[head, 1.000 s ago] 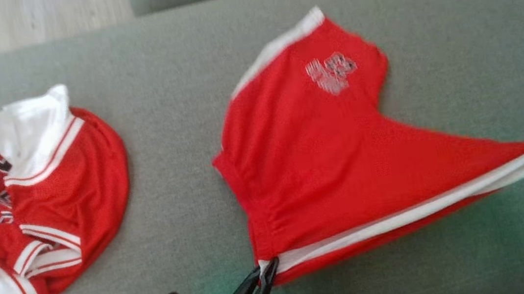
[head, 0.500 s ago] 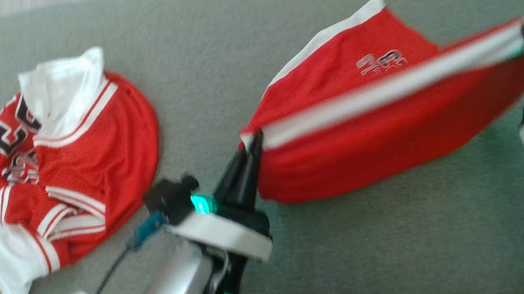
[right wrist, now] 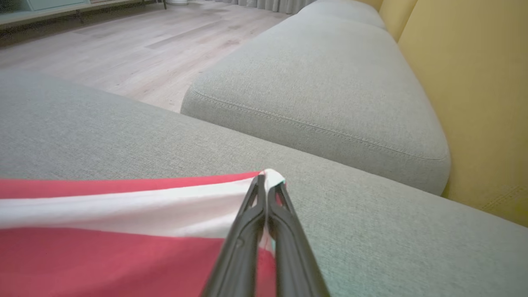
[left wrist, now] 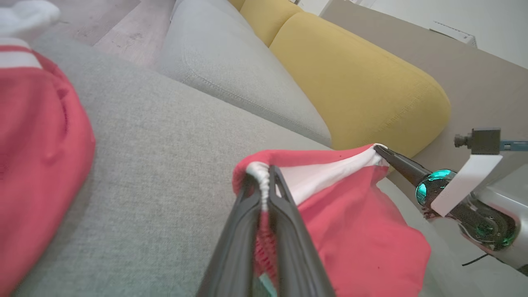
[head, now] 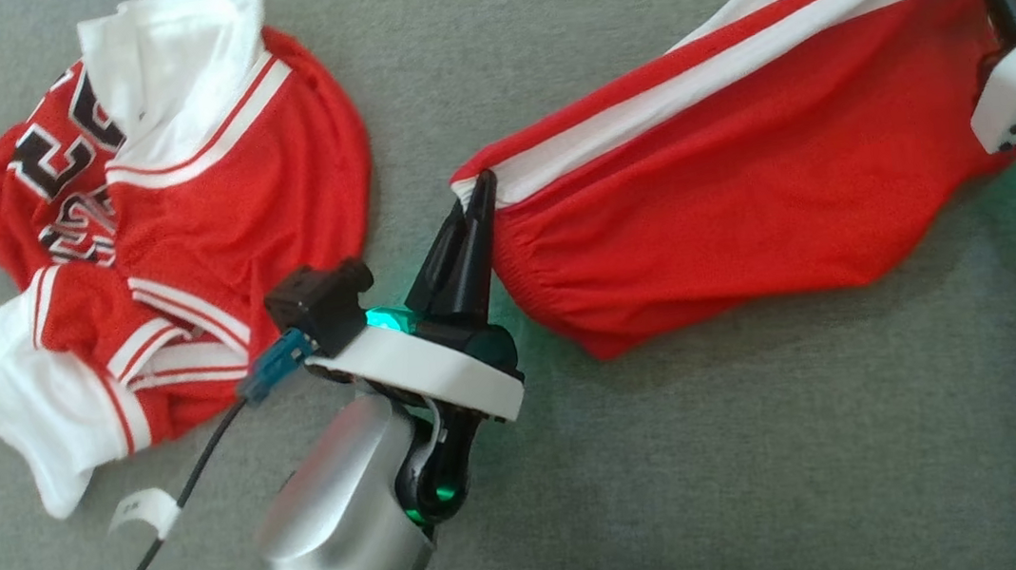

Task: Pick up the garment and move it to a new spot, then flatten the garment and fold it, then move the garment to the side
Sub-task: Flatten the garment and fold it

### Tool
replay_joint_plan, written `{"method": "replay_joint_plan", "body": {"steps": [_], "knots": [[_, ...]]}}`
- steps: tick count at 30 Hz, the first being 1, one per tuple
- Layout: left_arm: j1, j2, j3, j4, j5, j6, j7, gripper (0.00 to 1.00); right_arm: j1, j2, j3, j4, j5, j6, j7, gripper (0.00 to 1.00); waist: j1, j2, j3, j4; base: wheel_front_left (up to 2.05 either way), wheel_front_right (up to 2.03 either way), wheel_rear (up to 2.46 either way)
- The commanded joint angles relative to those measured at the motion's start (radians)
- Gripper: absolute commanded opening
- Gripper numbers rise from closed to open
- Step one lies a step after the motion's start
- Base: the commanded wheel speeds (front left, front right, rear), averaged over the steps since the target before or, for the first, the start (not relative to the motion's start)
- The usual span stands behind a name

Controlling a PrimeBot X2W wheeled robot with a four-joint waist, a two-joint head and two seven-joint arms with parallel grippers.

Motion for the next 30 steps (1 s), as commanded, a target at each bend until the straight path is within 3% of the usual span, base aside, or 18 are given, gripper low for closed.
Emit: {"method": "replay_joint_plan", "body": {"steps": [1, 2, 5, 11, 19, 23, 24, 25, 26, 30], "knots": [[-0.031, 0.002, 0.016, -0.021, -0.015, -0.003, -0.015, 0.56, -0.021, -0.024, 0.029, 0.006, 0.015, 0.007, -0.019, 0.50, -0.0003, 0.0000, 0.011, 0.014, 0.00, 0.00, 0.00], [-0.036, 0.001, 0.009, -0.018, -0.023, -0.003, -0.018, 1.00, -0.033, -0.024, 0.042, 0.026, 0.024, 0.007, -0.031, 1.00, -0.0003, 0.0000, 0.011, 0.017, 0.00, 0.00, 0.00], [-0.048, 0.001, -0.008, -0.011, -0.020, 0.008, -0.026, 1.00, -0.048, -0.020, 0.068, 0.073, 0.066, 0.007, -0.069, 1.00, -0.0003, 0.0000, 0.002, 0.024, 0.00, 0.00, 0.00], [-0.002, 0.001, 0.037, -0.024, 0.141, 0.119, -0.030, 1.00, 0.005, -0.043, 0.120, 0.134, 0.203, 0.007, -0.070, 1.00, -0.0003, 0.0000, -0.060, 0.030, 0.00, 0.00, 0.00], [0.197, 0.001, 0.142, -0.227, 0.414, 0.253, -0.031, 1.00, 0.106, -0.108, 0.189, 0.175, 0.367, 0.007, 0.032, 1.00, -0.0003, 0.0000, -0.113, 0.085, 0.00, 0.00, 0.00], [0.305, 0.001, 0.169, -0.343, 0.514, 0.287, -0.031, 1.00, 0.145, -0.127, 0.204, 0.218, 0.428, 0.007, 0.072, 1.00, -0.0003, 0.0000, -0.120, 0.129, 0.00, 0.00, 0.00], [0.342, 0.001, 0.175, -0.384, 0.545, 0.291, -0.031, 1.00, 0.162, -0.131, 0.211, 0.228, 0.460, 0.007, 0.090, 0.97, -0.0003, 0.0000, -0.123, 0.145, 0.00, 0.00, 0.00], [0.356, 0.001, 0.178, -0.398, 0.557, 0.293, -0.031, 1.00, 0.168, -0.132, 0.216, 0.231, 0.473, 0.007, 0.095, 0.42, -0.0003, 0.0000, -0.126, 0.151, 0.00, 0.00, 0.00], [0.366, 0.001, 0.182, -0.412, 0.566, 0.294, -0.031, 1.00, 0.174, -0.133, 0.222, 0.231, 0.483, 0.007, 0.098, 0.00, -0.0003, 0.0000, -0.131, 0.154, 0.00, 0.00, 0.00], [0.391, 0.001, 0.201, -0.442, 0.596, 0.295, -0.031, 1.00, 0.174, -0.135, 0.230, 0.243, 0.506, 0.007, 0.052, 0.00, -0.0003, 0.0000, -0.157, 0.145, 0.00, 0.00, 0.00]]}}
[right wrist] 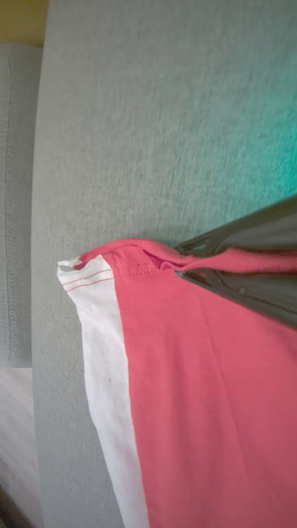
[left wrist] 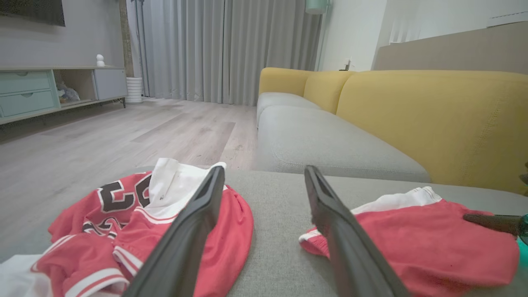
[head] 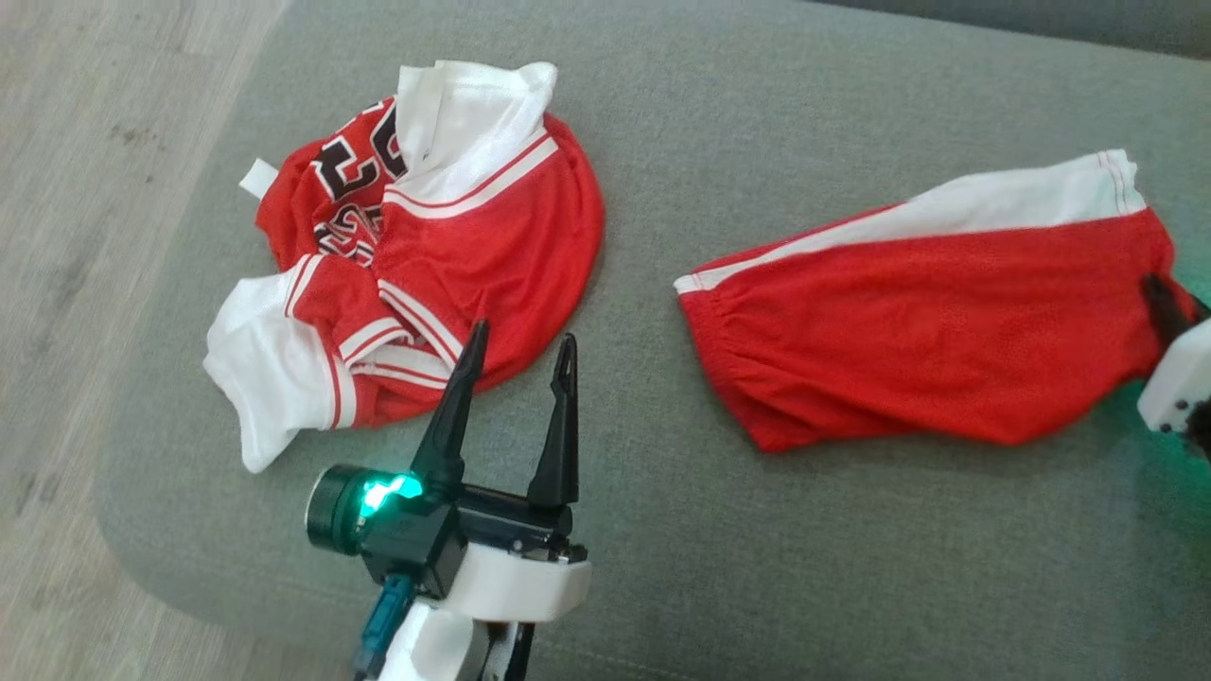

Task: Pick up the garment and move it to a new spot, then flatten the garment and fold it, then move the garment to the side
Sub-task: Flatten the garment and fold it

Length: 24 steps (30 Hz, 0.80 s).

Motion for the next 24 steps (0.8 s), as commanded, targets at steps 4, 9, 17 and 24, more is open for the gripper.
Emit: {"method": "replay_joint_plan", "body": {"steps": [4, 9, 17, 24], "knots": [[0.007, 0.002, 0.056, -0.046, 0.026, -0.001, -0.008, 1.00, 0.028, -0.022, 0.006, 0.061, -0.009, 0.007, -0.083, 0.00, 0.0001, 0.0000, -0.049, -0.052, 0.00, 0.00, 0.00], [0.032, 0.002, 0.085, -0.047, 0.036, -0.009, -0.008, 1.00, 0.071, -0.026, -0.003, 0.118, -0.006, 0.007, -0.133, 0.00, 0.0001, 0.0000, -0.085, -0.138, 0.00, 0.00, 0.00], [0.070, 0.002, 0.114, -0.038, 0.048, -0.033, -0.008, 1.00, 0.141, -0.031, -0.010, 0.131, 0.008, 0.007, -0.167, 0.00, 0.0001, 0.0000, -0.126, -0.270, 0.00, 0.00, 0.00], [0.075, 0.002, 0.113, -0.025, 0.049, -0.044, -0.008, 1.00, 0.098, -0.021, -0.019, 0.082, -0.022, 0.007, -0.217, 0.00, 0.0001, 0.0000, -0.163, -0.294, 0.00, 0.00, 0.00]]}}
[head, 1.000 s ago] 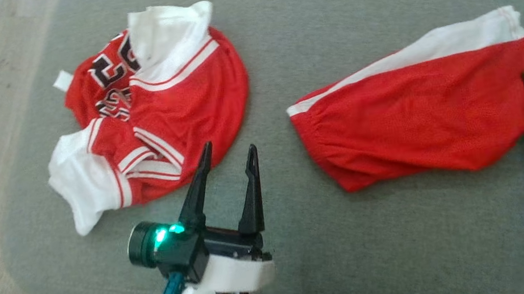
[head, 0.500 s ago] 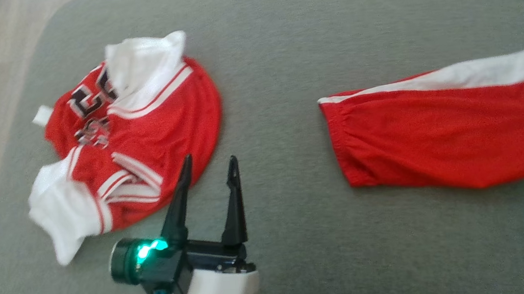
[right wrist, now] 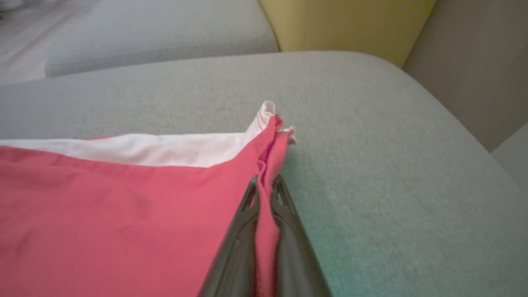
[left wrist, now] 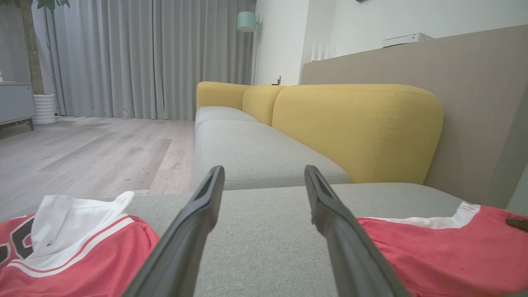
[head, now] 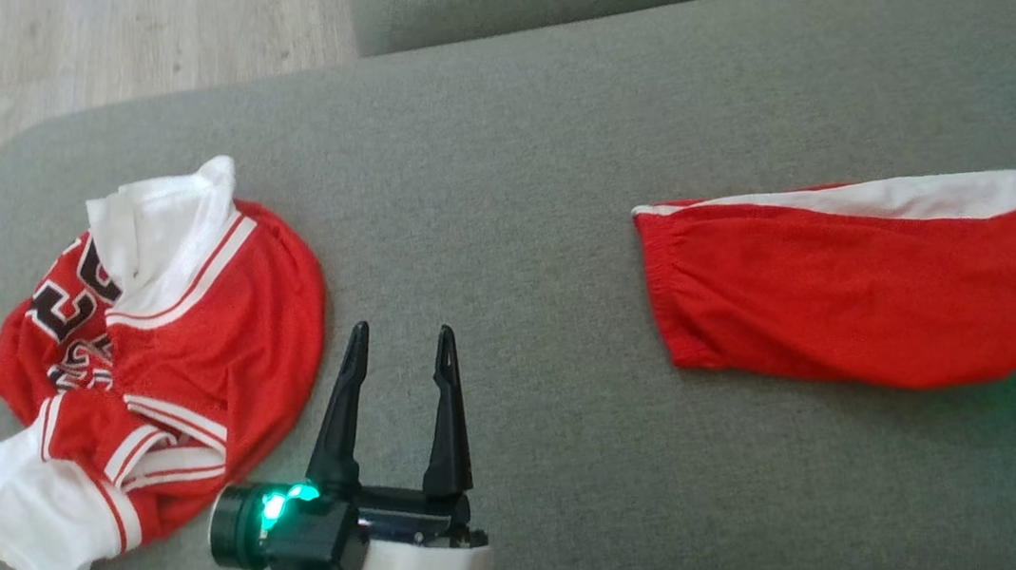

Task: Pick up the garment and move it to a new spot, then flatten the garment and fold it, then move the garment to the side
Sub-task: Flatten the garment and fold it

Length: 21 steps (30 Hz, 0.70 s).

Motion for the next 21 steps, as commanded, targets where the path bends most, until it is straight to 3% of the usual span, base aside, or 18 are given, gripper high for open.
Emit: {"method": "replay_joint_plan", "body": {"steps": [1, 5, 10, 17, 18, 19, 21], "knots": [[-0.005, 0.000, 0.038, -0.022, 0.006, -0.005, -0.006, 1.00, -0.045, -0.020, 0.008, -0.042, -0.023, 0.007, -0.025, 0.00, 0.0001, 0.0000, -0.021, -0.006, 0.00, 0.00, 0.00], [0.012, 0.000, 0.041, -0.014, 0.007, -0.011, -0.006, 1.00, -0.079, -0.003, 0.015, -0.104, -0.062, 0.007, -0.036, 0.00, 0.0001, 0.0000, -0.045, -0.003, 0.00, 0.00, 0.00], [0.045, 0.000, 0.047, -0.003, 0.003, -0.013, -0.006, 1.00, -0.118, 0.063, 0.025, -0.229, -0.139, 0.007, -0.041, 0.00, 0.0001, 0.0000, -0.087, 0.006, 0.00, 0.00, 0.00], [0.075, 0.000, 0.046, -0.006, -0.007, -0.009, -0.006, 1.00, -0.060, 0.256, 0.112, -0.407, -0.296, 0.007, 0.060, 0.00, 0.0001, 0.0000, -0.111, 0.030, 0.00, 0.00, 0.00], [0.075, 0.000, 0.046, -0.007, -0.008, -0.008, -0.006, 1.00, -0.039, 0.288, 0.121, -0.417, -0.313, 0.007, 0.073, 0.28, 0.0001, 0.0000, -0.110, 0.033, 0.00, 0.00, 0.00], [0.075, 0.000, 0.044, -0.007, -0.010, -0.008, -0.006, 1.00, -0.016, 0.317, 0.133, -0.422, -0.329, 0.007, 0.087, 1.00, 0.0001, 0.0000, -0.108, 0.038, 0.00, 0.00, 0.00], [0.072, 0.000, 0.040, -0.005, -0.012, -0.009, -0.006, 1.00, 0.029, 0.356, 0.141, -0.424, -0.356, 0.007, 0.100, 1.00, 0.0001, 0.0000, -0.104, 0.048, 0.00, 0.00, 0.00]]}}
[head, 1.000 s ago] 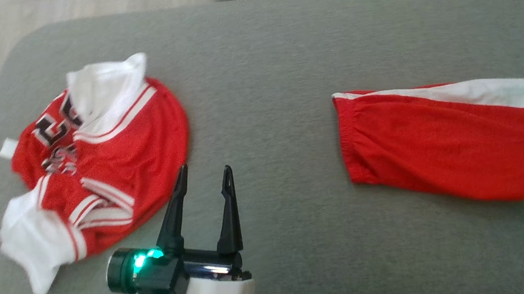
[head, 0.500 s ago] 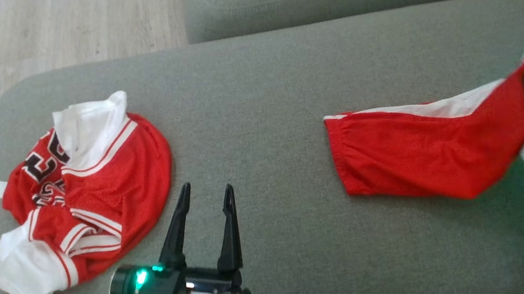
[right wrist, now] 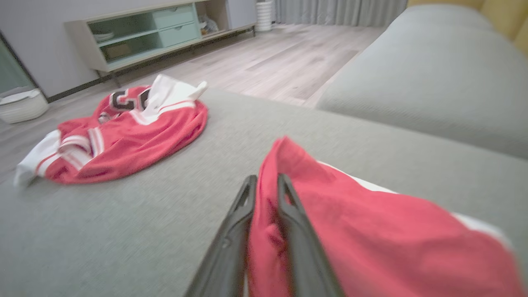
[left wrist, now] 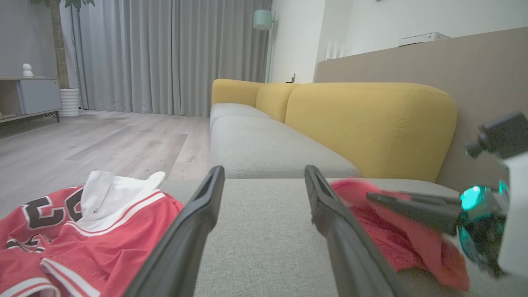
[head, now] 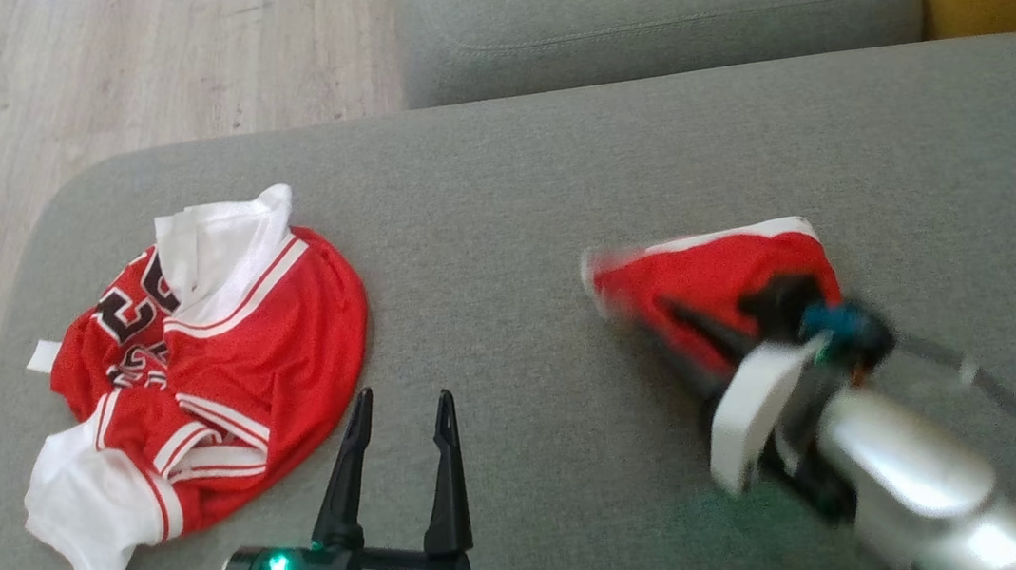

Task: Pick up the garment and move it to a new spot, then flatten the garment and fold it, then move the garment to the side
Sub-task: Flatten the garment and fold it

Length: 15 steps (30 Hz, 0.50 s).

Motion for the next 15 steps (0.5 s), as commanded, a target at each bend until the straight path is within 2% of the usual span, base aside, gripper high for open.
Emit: {"method": "replay_joint_plan", "body": {"steps": [1, 4, 7, 12, 15], "knots": [[-0.029, -0.001, 0.026, -0.028, -0.003, 0.003, -0.006, 1.00, 0.007, -0.001, -0.014, -0.026, -0.012, 0.007, -0.016, 1.00, 0.0000, 0.0000, 0.003, 0.006, 0.00, 0.00, 0.00], [-0.021, -0.001, 0.035, -0.026, -0.007, 0.012, -0.006, 1.00, 0.047, 0.017, -0.118, -0.045, -0.051, 0.007, -0.101, 1.00, 0.0000, 0.0000, -0.001, 0.004, 0.00, 0.00, 0.00], [-0.006, -0.001, 0.054, -0.025, -0.010, 0.018, -0.006, 1.00, 0.100, 0.018, -0.270, -0.094, -0.112, 0.007, -0.145, 1.00, 0.0000, 0.0000, -0.008, -0.011, 0.00, 0.00, 0.00], [0.010, -0.001, 0.094, -0.033, -0.005, 0.027, -0.006, 1.00, 0.266, 0.039, -0.571, -0.321, -0.230, 0.007, -0.150, 1.00, 0.0000, 0.0000, -0.018, -0.044, 0.00, 0.00, 0.00], [0.023, -0.001, 0.129, -0.039, -0.002, 0.034, -0.006, 1.00, 0.379, 0.066, -0.672, -0.411, -0.264, 0.007, -0.150, 1.00, 0.0000, 0.0000, -0.027, -0.066, 0.00, 0.00, 0.00]]}}
